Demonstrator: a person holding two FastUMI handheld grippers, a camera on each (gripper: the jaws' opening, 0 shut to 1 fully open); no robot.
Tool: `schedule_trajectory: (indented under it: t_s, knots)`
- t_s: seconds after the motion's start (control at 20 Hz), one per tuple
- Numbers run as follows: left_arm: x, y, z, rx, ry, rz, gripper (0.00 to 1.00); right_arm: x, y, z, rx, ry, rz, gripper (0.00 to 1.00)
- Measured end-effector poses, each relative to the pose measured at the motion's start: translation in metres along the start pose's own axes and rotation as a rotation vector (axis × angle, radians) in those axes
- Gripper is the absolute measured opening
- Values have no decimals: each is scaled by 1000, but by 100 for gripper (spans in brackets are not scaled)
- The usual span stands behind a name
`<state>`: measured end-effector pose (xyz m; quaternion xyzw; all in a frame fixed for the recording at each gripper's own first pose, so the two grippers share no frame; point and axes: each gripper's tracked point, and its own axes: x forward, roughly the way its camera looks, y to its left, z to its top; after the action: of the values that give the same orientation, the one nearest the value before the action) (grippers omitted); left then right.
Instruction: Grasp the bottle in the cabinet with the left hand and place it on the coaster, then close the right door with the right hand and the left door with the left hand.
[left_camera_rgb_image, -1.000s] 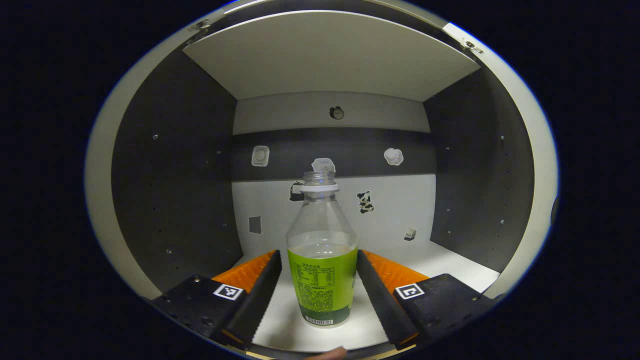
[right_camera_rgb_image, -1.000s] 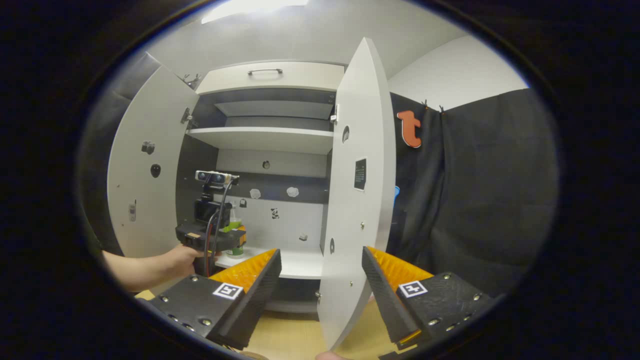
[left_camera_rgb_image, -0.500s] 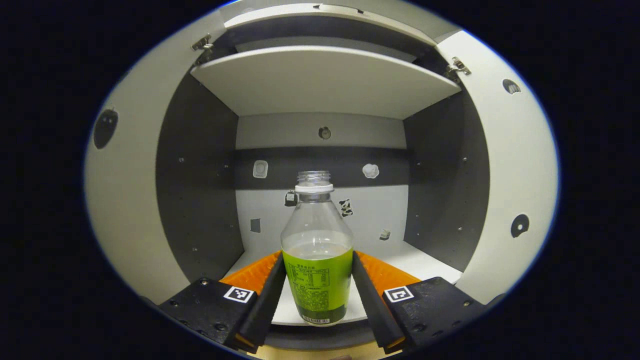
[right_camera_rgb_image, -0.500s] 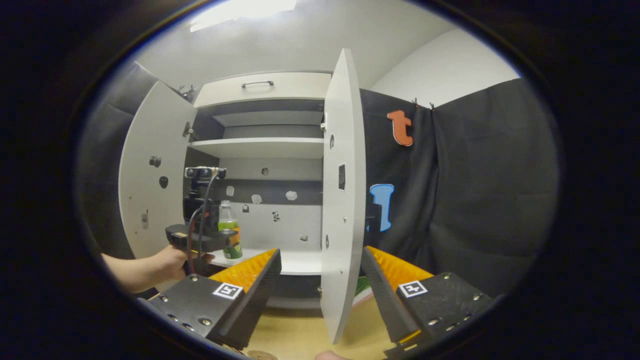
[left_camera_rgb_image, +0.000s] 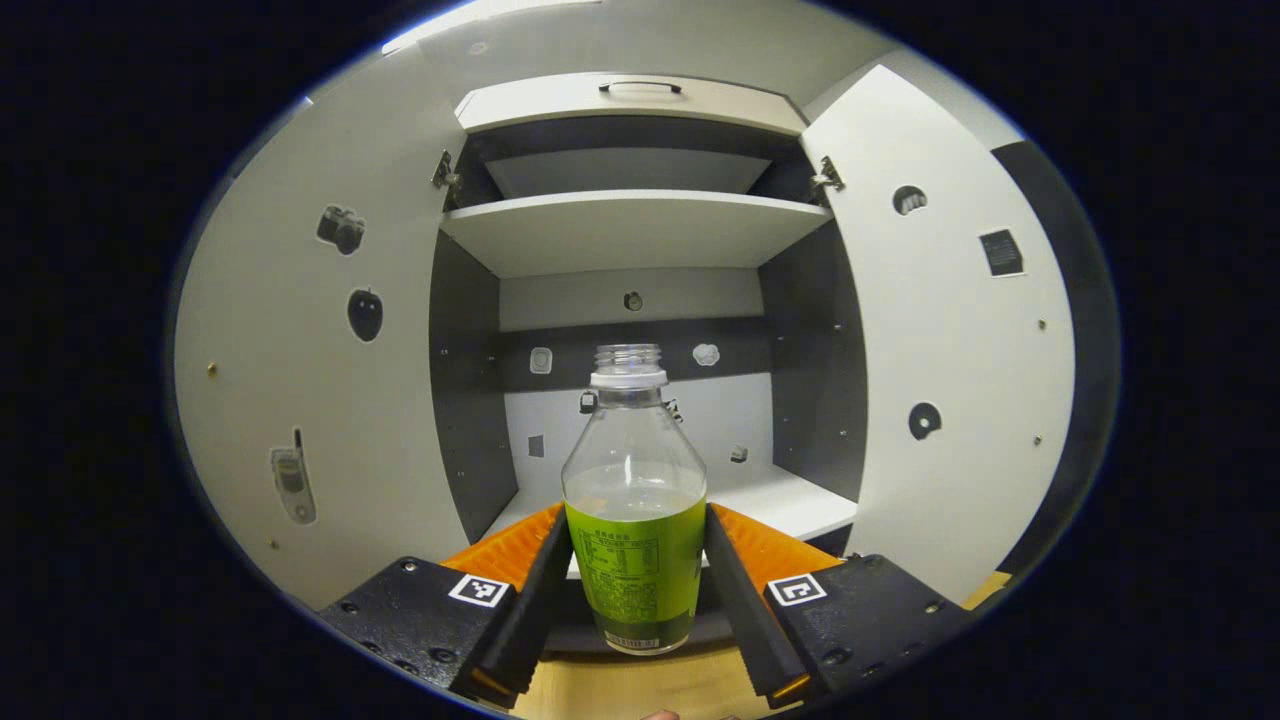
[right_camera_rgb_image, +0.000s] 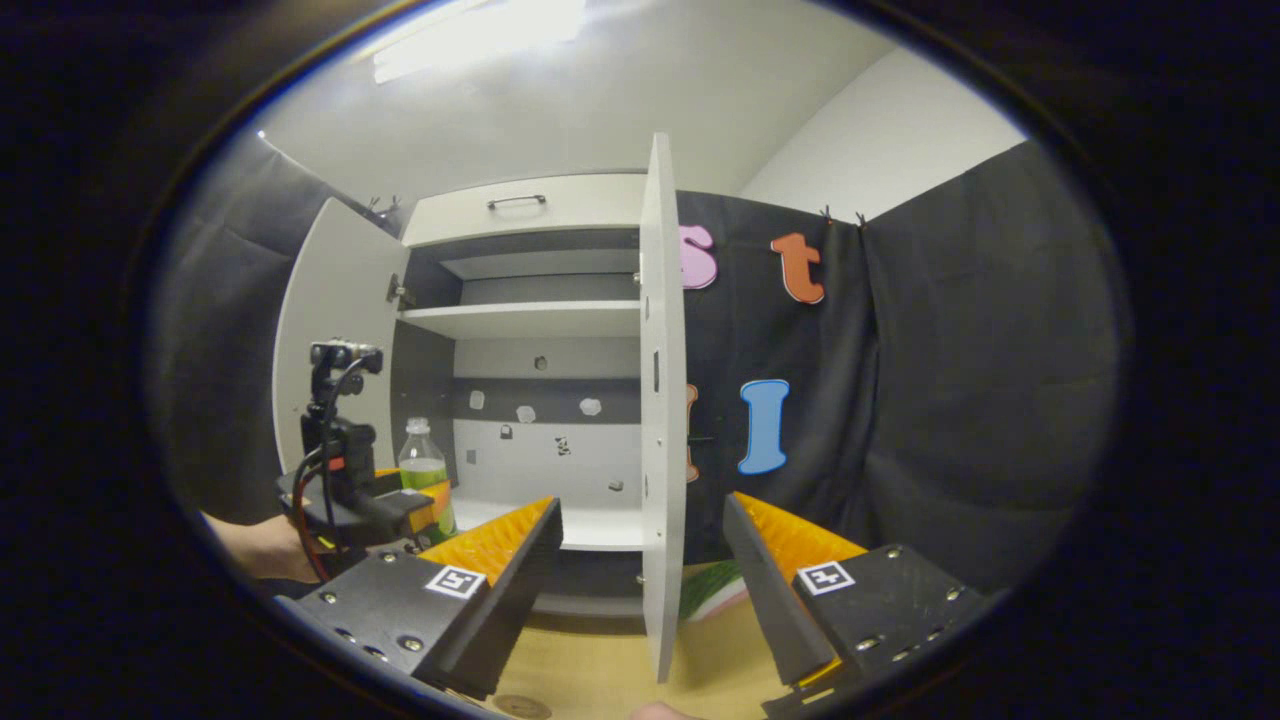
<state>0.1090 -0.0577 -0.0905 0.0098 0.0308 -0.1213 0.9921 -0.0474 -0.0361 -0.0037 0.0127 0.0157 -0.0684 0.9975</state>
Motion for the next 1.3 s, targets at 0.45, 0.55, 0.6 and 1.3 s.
schedule_trajectory:
  t_s: [0.45,0.55,0.6,1.3]
  knots:
    - [-89,-46,-89,-85,73,-42,79,-38,-36,-15,0,6,-23,97]
    - [-99,-62,-116,-92,114,-99,80,-41,-37,-12,23,-8,-32,97]
    - [-102,-69,-127,-94,119,-123,80,-41,-39,-12,34,-10,-46,98]
    - [-142,-131,-291,-95,186,-371,80,-40,-33,-43,100,71,-150,100]
